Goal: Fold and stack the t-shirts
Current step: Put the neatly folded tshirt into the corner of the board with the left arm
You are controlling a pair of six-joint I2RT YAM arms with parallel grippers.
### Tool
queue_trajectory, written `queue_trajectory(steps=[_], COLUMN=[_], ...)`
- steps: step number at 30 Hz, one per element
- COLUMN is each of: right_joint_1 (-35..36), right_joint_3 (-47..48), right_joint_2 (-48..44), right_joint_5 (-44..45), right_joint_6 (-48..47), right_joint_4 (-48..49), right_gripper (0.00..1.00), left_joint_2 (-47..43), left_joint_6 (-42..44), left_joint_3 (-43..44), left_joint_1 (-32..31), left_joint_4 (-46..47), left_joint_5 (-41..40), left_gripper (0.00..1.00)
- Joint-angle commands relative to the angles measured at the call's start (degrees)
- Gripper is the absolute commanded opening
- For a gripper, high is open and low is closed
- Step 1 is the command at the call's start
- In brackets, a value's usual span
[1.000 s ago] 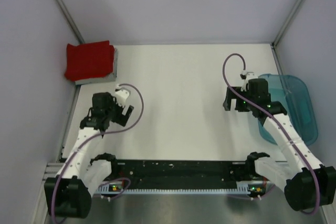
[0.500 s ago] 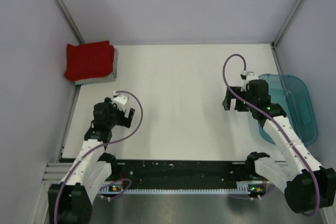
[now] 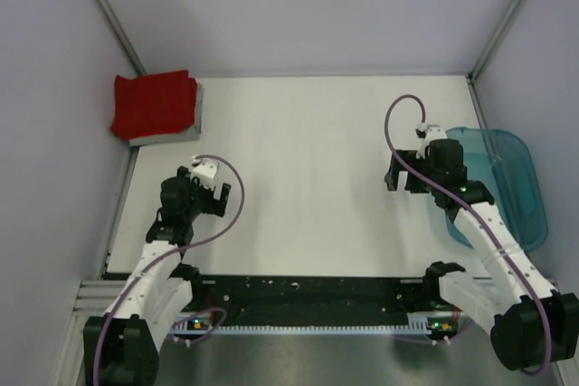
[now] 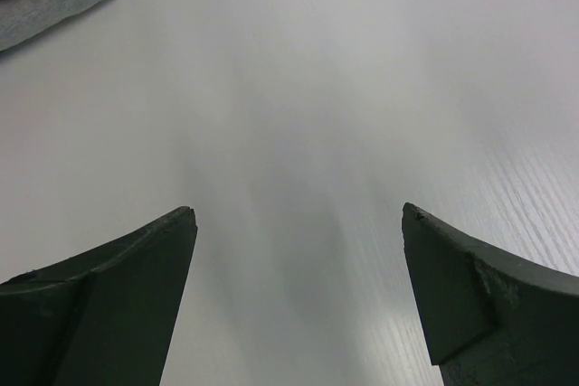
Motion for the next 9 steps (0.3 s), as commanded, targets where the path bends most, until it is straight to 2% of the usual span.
queue_trajectory(steps=[1,9], right_joint_1=[-0.6,-0.5], right_joint_3=[-0.3,-0.3], right_joint_2=[-1.6,-1.7], right_joint_5=[0.7,0.9], right_joint_6=[0.0,0.0], right_joint_4=[2.0,2.1], right_gripper=[0.99,0.99], left_joint_2=[0.2,0.6], left_joint_6=[-0.8,-1.2], left_joint_3=[0.9,0.8], left_joint_1=[0.2,0.2], left_joint_4=[2.5,2.8], left_joint_5=[-0.4,-0.8], left_gripper=[0.99,0.99])
